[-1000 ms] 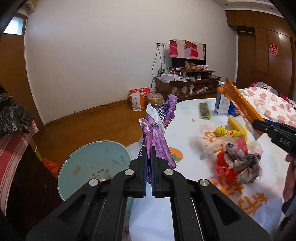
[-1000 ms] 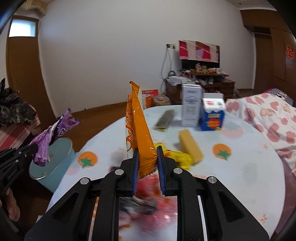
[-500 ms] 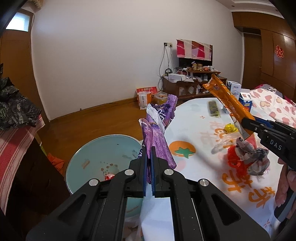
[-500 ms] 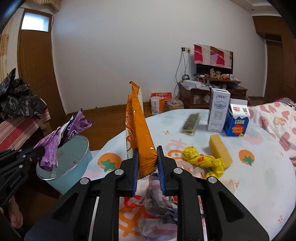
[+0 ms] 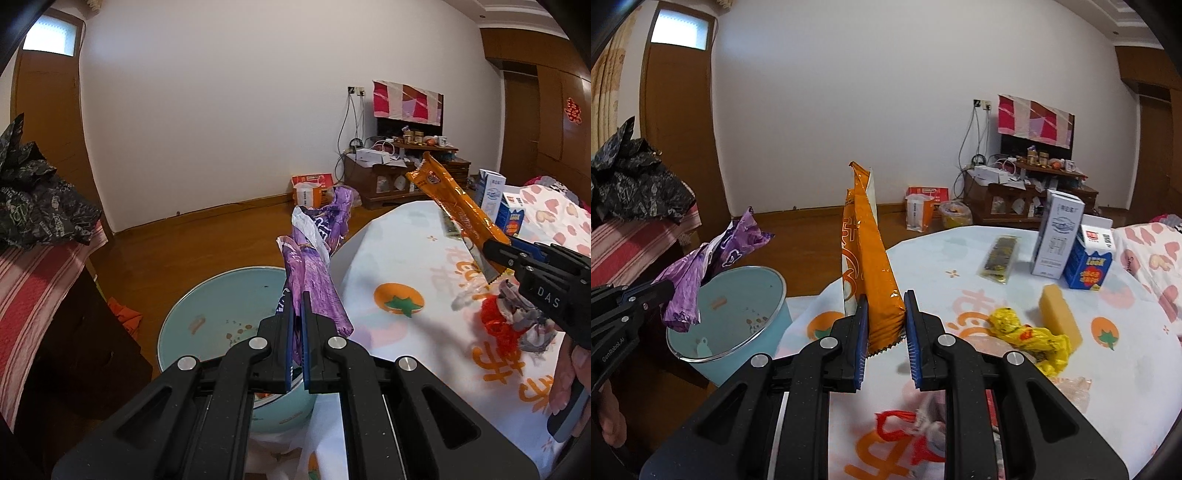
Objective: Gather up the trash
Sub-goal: 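Carry the purple and orange wrappers over the teal bin with both grippers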
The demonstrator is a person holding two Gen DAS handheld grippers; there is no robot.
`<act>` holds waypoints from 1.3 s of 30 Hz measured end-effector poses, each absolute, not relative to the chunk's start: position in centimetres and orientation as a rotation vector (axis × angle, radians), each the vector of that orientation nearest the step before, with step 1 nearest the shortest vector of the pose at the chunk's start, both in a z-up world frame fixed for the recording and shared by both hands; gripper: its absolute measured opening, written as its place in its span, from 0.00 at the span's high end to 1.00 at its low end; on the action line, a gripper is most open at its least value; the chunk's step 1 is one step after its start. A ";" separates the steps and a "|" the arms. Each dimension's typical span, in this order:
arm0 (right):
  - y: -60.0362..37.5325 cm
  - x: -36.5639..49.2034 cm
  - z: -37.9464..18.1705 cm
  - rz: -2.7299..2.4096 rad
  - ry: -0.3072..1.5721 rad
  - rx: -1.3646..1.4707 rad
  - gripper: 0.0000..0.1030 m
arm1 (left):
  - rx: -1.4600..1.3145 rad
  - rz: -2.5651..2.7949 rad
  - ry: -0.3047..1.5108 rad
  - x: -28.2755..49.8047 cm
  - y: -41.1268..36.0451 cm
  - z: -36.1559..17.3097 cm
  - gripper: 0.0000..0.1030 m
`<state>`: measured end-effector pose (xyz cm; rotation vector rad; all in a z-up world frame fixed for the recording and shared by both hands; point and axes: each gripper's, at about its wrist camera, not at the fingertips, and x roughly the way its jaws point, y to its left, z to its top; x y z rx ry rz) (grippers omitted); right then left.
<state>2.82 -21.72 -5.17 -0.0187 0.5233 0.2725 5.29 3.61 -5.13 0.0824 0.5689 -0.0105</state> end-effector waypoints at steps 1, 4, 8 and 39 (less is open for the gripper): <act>-21.4 2.9 -5.2 0.277 0.524 -0.024 0.81 | 0.082 -0.007 0.569 5.3 3.8 -5.2 0.97; -20.6 3.2 -5.3 0.290 0.525 -0.034 0.81 | 0.079 0.003 0.569 5.3 4.2 -5.2 0.97; -19.5 3.5 -5.5 0.307 0.527 -0.044 0.81 | 0.074 0.015 0.567 5.2 5.0 -5.2 0.97; -12.7 5.9 -7.2 0.409 0.564 -0.123 0.81 | 0.060 0.139 0.592 5.3 10.3 -6.0 0.97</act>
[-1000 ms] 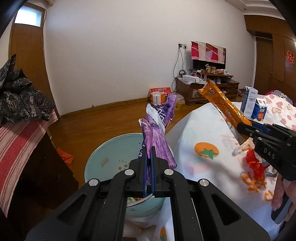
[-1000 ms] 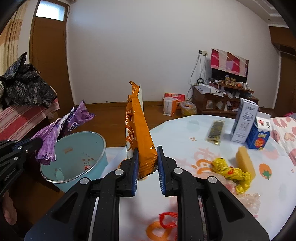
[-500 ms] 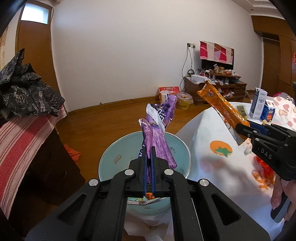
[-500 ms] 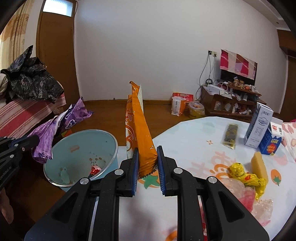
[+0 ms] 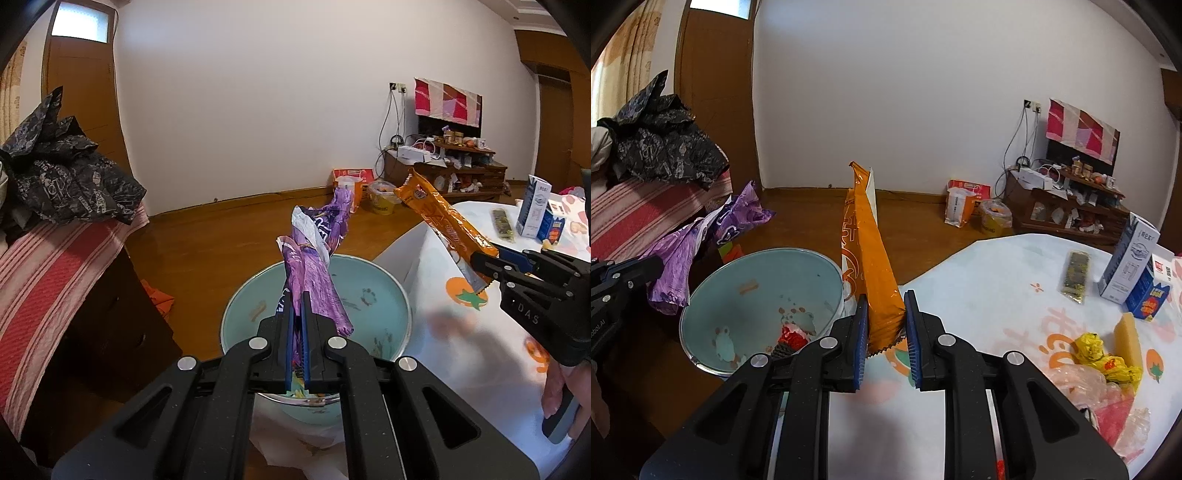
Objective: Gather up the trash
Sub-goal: 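Carry the purple and orange wrappers over the teal bin with both grippers, then open both grippers to drop the wrappers into the teal bin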
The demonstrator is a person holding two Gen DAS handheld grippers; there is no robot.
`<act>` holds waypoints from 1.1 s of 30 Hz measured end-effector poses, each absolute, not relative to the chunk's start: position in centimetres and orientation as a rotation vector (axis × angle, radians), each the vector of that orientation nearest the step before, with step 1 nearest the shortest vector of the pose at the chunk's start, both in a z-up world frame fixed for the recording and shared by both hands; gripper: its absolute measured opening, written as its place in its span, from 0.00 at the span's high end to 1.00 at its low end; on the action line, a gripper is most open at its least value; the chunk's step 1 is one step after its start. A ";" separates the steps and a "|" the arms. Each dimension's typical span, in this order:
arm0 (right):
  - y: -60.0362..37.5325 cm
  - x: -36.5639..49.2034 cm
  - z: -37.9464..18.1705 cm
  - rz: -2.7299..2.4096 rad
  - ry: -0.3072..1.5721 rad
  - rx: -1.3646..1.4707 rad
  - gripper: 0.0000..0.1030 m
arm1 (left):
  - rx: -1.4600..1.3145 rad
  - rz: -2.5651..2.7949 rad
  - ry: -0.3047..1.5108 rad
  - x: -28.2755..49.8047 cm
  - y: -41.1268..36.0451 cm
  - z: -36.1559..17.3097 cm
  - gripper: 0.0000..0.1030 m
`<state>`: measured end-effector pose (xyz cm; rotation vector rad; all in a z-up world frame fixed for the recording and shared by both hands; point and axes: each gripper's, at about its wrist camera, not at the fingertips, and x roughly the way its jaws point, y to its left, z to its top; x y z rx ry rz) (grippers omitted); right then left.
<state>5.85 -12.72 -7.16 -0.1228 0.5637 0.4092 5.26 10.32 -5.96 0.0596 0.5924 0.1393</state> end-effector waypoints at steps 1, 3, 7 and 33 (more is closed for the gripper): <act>-12.5 5.9 -7.2 0.412 0.564 -0.125 0.81 | 0.060 0.144 0.593 5.2 10.4 -6.0 0.97; -12.4 6.0 -7.2 0.414 0.565 -0.128 0.81 | 0.059 0.154 0.596 5.2 10.7 -6.1 0.97; -11.9 6.0 -7.2 0.422 0.568 -0.138 0.81 | 0.055 0.168 0.599 5.1 10.8 -6.1 0.97; -9.9 6.2 -7.9 0.464 0.586 -0.188 0.81 | 0.037 0.219 0.626 5.4 12.0 -6.5 0.97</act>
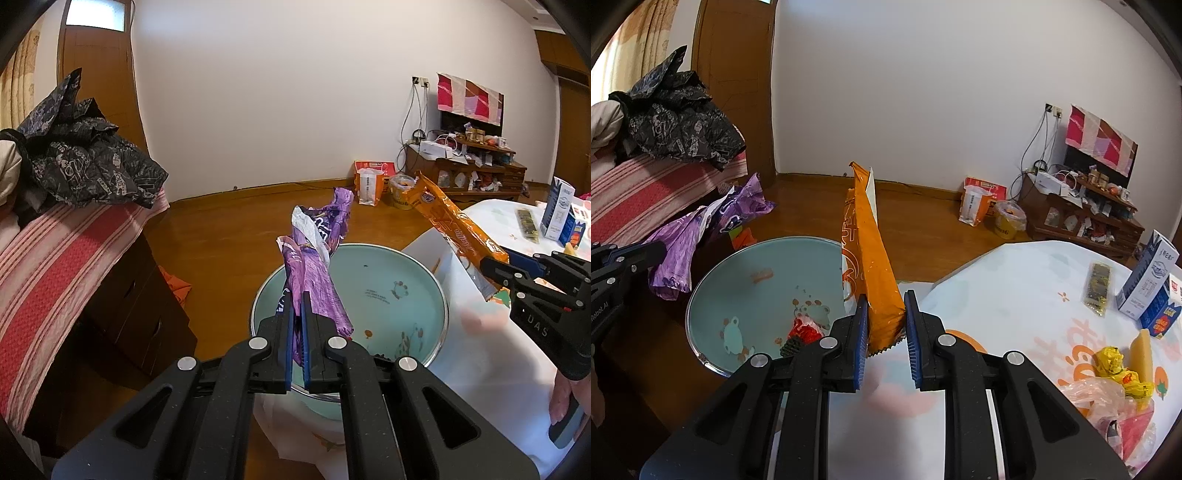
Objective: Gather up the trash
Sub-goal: 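Open both grippers to drop the wrappers into the teal bin, then move both grippers back to the remaining trash on the table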
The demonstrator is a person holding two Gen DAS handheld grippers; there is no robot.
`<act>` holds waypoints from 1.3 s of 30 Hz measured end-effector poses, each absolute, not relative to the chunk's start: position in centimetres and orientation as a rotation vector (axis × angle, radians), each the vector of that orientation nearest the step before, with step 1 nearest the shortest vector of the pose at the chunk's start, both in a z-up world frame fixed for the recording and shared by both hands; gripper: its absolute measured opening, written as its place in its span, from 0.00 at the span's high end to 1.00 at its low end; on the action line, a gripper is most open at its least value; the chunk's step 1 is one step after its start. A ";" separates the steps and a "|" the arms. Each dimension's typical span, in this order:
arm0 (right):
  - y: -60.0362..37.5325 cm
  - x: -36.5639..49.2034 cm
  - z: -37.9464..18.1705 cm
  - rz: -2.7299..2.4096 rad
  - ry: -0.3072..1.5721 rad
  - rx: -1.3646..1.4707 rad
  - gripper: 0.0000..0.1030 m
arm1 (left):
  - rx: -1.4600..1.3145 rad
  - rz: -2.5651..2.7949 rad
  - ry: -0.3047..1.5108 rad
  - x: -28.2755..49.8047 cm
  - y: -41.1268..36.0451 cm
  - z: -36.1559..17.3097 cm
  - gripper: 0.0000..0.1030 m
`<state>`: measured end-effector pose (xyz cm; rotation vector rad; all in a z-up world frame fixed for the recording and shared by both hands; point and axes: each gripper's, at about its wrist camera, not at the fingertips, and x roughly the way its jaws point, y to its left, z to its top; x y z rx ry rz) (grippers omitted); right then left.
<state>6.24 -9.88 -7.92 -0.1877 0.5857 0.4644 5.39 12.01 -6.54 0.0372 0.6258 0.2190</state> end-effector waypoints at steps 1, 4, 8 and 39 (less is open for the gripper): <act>-9.9 6.2 -7.9 0.465 0.586 -0.188 0.81 | 0.037 0.220 0.626 5.4 12.0 -6.5 0.97; -9.8 6.2 -8.0 0.468 0.586 -0.192 0.81 | 0.034 0.221 0.627 5.4 12.0 -6.5 0.97; -9.6 6.2 -8.0 0.472 0.587 -0.195 0.81 | 0.034 0.221 0.627 5.4 12.1 -6.6 0.97; -17.4 1.7 -5.7 0.340 0.576 -0.171 0.44 | 0.059 0.098 0.732 6.0 8.6 -9.6 0.47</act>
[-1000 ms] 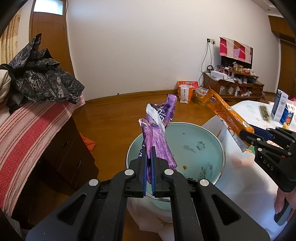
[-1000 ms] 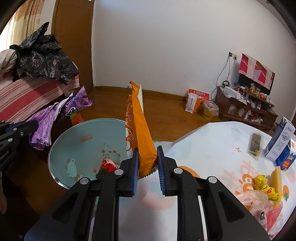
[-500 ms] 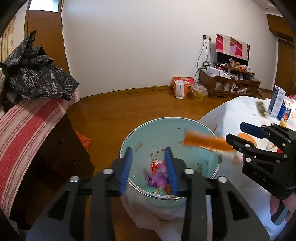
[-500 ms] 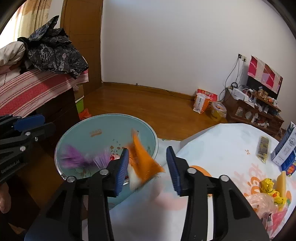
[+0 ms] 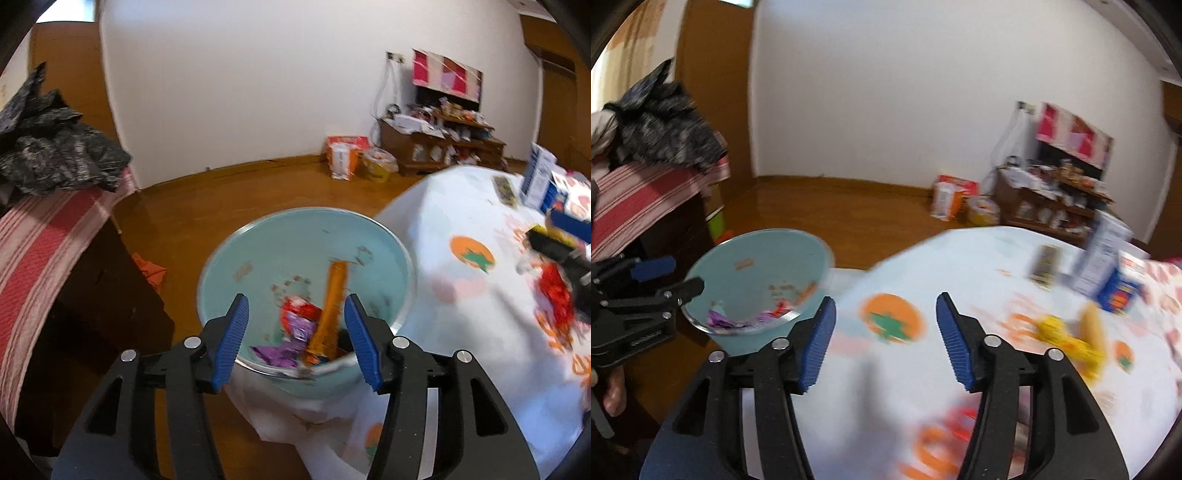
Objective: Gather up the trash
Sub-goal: 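Move both grippers back to the remaining trash on the table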
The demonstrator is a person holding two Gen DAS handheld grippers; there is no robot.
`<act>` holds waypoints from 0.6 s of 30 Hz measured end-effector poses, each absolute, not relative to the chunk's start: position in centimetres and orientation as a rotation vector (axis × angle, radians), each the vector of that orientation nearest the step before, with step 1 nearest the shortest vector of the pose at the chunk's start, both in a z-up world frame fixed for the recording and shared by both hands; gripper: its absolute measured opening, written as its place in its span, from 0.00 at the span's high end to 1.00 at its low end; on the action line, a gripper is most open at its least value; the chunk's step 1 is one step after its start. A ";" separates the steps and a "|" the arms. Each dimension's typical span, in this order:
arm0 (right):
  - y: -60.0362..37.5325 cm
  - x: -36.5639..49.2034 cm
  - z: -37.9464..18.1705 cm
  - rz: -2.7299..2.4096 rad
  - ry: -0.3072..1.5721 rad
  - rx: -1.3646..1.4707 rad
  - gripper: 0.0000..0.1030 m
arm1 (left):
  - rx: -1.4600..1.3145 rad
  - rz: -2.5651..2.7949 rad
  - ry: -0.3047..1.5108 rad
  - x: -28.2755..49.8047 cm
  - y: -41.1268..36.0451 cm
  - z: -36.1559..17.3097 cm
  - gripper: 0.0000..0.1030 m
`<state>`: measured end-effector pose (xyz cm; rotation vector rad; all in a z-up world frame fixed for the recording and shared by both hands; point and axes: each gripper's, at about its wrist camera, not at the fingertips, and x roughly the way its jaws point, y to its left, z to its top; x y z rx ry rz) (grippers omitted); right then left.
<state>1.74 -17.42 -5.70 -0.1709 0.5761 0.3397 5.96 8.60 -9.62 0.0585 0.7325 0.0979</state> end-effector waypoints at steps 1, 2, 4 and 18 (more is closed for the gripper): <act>-18.5 1.3 -5.5 0.322 0.573 -0.163 0.44 | 0.067 0.088 0.737 5.9 8.0 -9.9 0.47; -20.1 0.7 -5.3 0.292 0.572 -0.153 0.43 | 0.079 0.072 0.742 5.9 7.2 -10.2 0.45; -23.1 -0.1 -5.2 0.228 0.578 -0.133 0.43 | 0.103 0.053 0.748 5.7 5.8 -10.7 0.42; -28.4 -1.7 -9.3 0.206 0.713 -0.090 0.75 | 0.173 -0.026 0.766 4.9 1.7 -12.0 0.41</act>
